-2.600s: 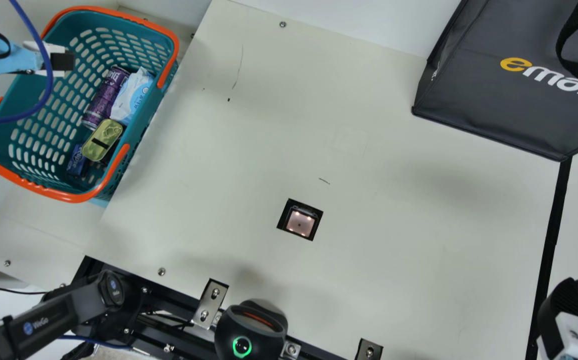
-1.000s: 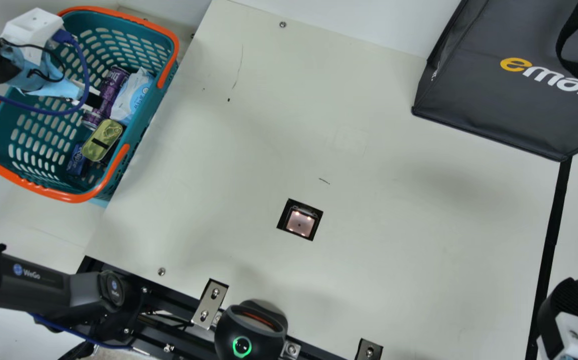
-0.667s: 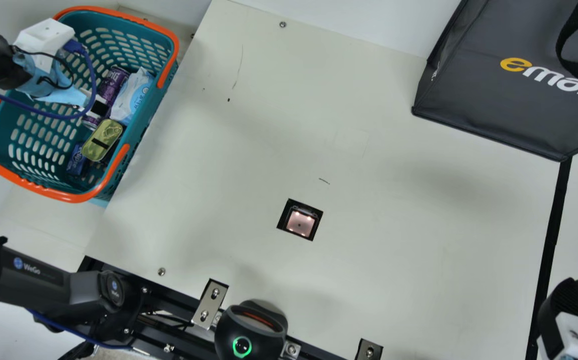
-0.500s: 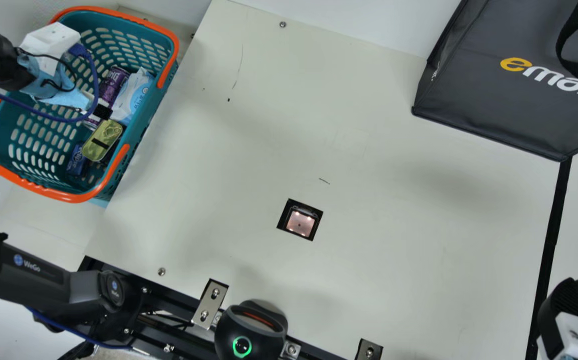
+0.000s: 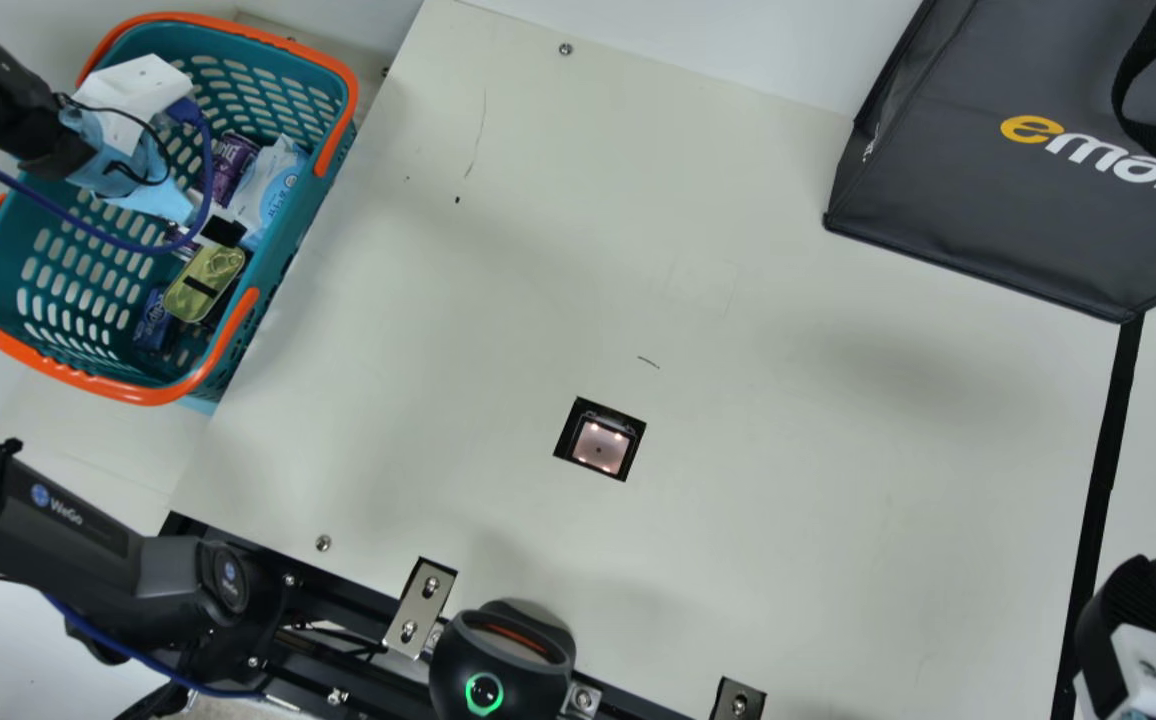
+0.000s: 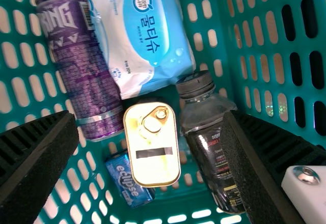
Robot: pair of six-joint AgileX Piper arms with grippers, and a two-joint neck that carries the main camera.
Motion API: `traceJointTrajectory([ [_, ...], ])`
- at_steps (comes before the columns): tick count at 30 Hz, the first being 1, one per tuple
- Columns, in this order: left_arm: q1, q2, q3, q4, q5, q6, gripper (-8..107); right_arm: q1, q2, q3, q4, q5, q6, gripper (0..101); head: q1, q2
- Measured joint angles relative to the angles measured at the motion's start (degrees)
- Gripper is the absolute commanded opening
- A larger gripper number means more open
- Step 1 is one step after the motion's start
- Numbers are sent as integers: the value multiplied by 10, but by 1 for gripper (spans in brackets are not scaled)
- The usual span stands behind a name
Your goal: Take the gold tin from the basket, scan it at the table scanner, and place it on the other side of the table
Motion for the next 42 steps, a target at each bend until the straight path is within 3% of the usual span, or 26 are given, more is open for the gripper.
traceJointTrajectory([
  [15,-14,48,-9,-26,6,32,90,0,0,0,0,0,0,95,-1,0],
  [42,-50,93,23,-24,-64,39,90,0,0,0,0,0,0,95,-1,0],
])
